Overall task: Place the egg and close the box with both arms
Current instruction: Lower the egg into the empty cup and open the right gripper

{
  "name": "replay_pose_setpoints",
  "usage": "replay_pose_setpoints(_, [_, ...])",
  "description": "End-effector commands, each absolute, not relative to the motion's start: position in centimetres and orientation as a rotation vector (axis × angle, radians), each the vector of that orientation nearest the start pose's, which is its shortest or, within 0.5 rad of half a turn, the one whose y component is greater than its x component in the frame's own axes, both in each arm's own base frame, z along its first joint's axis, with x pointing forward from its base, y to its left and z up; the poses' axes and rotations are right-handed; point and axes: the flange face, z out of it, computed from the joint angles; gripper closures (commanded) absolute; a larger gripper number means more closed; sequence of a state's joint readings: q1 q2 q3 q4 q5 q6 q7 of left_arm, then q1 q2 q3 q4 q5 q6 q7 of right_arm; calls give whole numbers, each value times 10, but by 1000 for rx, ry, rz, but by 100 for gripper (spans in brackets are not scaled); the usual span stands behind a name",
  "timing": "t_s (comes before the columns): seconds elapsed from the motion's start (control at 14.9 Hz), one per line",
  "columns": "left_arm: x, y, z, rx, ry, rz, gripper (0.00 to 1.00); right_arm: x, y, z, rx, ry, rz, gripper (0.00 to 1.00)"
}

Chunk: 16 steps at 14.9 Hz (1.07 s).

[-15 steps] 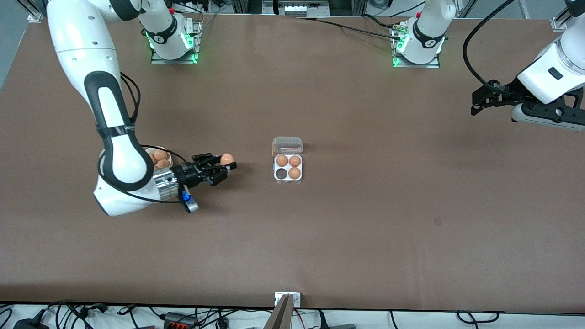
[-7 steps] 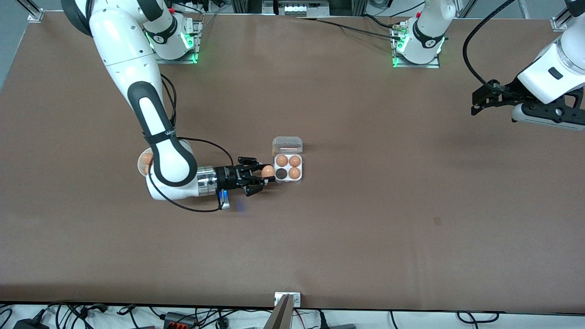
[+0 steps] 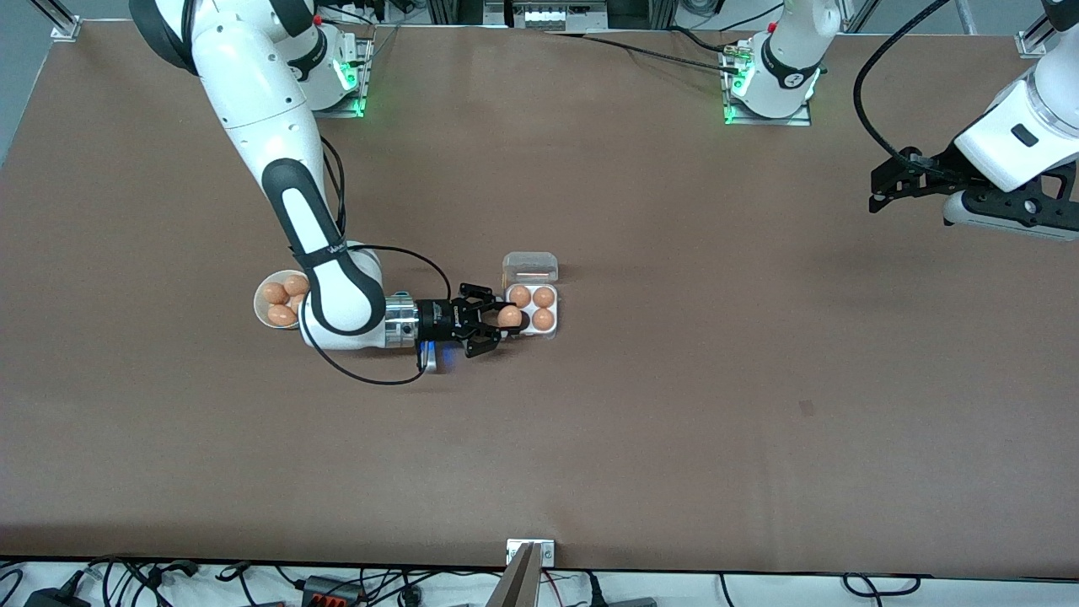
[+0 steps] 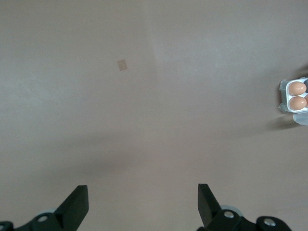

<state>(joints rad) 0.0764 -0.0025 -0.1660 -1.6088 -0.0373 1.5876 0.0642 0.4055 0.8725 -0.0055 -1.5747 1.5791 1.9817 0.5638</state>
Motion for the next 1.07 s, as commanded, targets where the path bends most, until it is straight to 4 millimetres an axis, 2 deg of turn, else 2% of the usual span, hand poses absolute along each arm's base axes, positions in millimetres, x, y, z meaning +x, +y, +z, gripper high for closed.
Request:
replay_pose_setpoints(0.0, [551,-55,615,-3182,240,16,0,597,336,133,-1578,1241,1001,70])
replay_pose_setpoints(0.13, [551,-55,615,-3182,240,16,0,590,341,129,-1585,1242,1014,70])
replay_pose_setpoints(0.27, [551,-55,615,-3182,240,16,0,585,332,119,-1583,1272,1011,70])
replay_pose_setpoints(0.47, [551,-55,615,-3182,240,16,0,573,335,111,-1589,1246,989,70])
replay_pose_setpoints(0.67, [551,-55,615,-3182,240,16,0,571,345,113,-1548,1243,971,69])
replay_pose_setpoints(0.87, [551,-55,615,-3182,240,16,0,571,345,115,-1547,1240,967,69])
replay_pose_setpoints(1.0, [551,-55,615,-3182,240,16,0,570,346,114,-1553,1236,967,61])
